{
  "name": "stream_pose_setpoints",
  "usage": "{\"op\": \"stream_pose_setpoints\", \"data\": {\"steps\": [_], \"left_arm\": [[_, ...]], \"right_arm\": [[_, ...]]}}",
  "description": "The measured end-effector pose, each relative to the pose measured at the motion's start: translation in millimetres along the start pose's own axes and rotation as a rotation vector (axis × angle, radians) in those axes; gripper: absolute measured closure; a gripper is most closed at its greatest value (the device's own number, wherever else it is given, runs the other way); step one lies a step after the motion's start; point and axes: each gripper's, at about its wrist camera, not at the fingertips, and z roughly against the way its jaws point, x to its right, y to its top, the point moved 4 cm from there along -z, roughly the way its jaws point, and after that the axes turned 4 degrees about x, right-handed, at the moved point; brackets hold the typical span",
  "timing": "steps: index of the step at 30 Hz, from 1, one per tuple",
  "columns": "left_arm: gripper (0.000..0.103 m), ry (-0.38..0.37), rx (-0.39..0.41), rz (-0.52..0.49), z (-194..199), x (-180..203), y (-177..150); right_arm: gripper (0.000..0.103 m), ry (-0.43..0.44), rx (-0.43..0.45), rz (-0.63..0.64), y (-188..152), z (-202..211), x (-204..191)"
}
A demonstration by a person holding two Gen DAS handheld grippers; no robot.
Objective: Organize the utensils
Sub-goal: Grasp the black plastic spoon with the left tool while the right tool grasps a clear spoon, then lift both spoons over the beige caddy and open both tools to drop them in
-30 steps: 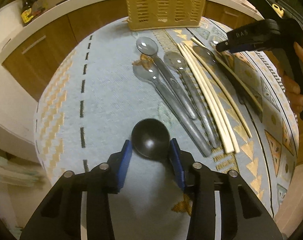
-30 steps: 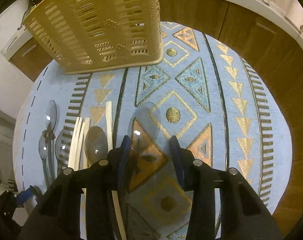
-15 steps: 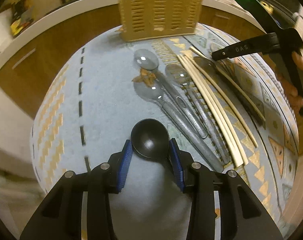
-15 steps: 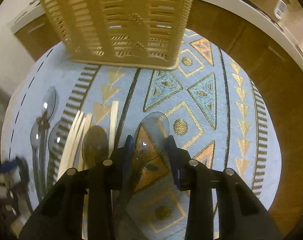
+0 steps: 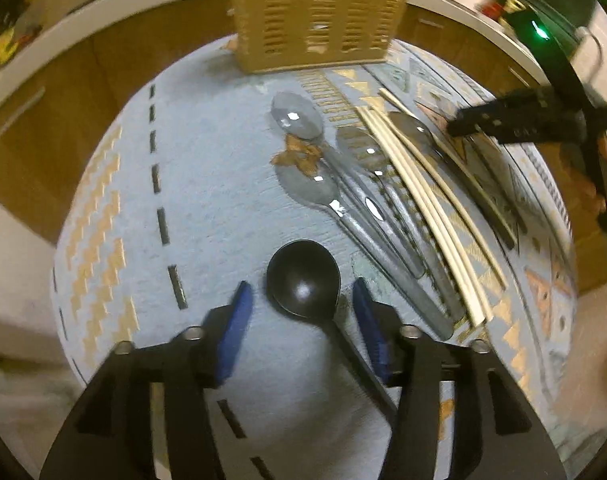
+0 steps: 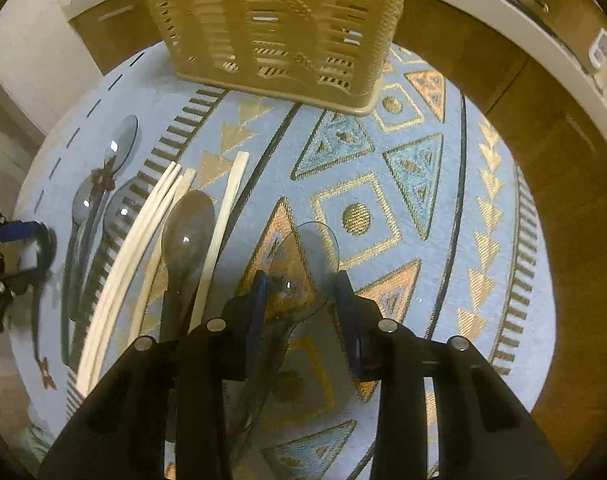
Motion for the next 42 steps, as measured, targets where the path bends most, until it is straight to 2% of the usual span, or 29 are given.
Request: {"op": "stream_pose_setpoints", "data": {"steps": [2,3,4,6,11,14,16,18,20,24,26,27,33,38,42], "left_arm": [[0.048,0.012,-0.018,0.042,-2,0,2],[0.047,0.009,-0.027,0.068,-3,0,3],[0.047,0.007,-0.031,0.09,-4,0,4],[0.046,0.017,-0.035,0.116,-5,2,6],[0.048,0.117,-0.031,0.107,-13,12,12],[0.05,0.178,-0.026,0.088,-16,17,12],[0.052,0.182,-0.019,0.092,-18,18,13],[0.056,0.185,-0.014,0.1,-17,16,13],[0.067,0.193,-0.004,0.105,-14,14,12],[0.067,0.187,0.021,0.104,-12,13,11],[0.067,0.122,0.079,0.124,-1,11,10],[0.067,0.103,0.112,0.133,5,11,12],[0.067,0.102,0.322,0.115,48,19,29],[0.067,0.126,0.471,0.095,82,28,50],[0.067,0.163,0.626,0.075,122,32,86]], "right_arm": [[0.06,0.059,-0.015,-0.054,2,-1,6],[0.051,0.087,-0.023,-0.079,3,1,13],[0.047,0.114,-0.032,-0.111,6,0,17],[0.047,0.119,-0.042,-0.149,9,-2,21],[0.048,0.09,-0.04,-0.216,18,-3,25],[0.051,0.027,-0.036,-0.192,22,-2,23],[0.064,-0.011,-0.028,-0.168,18,2,11],[0.071,-0.028,-0.023,-0.153,18,2,8],[0.073,-0.029,-0.016,-0.149,20,2,8],[0.073,-0.011,0.021,-0.14,12,10,2],[0.073,-0.001,0.073,-0.123,6,21,-6],[0.074,0.006,0.098,-0.116,-8,34,-10],[0.074,0.075,0.306,-0.044,-7,81,-29],[0.074,0.134,0.464,-0.039,-9,123,-29],[0.074,0.133,0.594,-0.053,14,163,-27]]}}
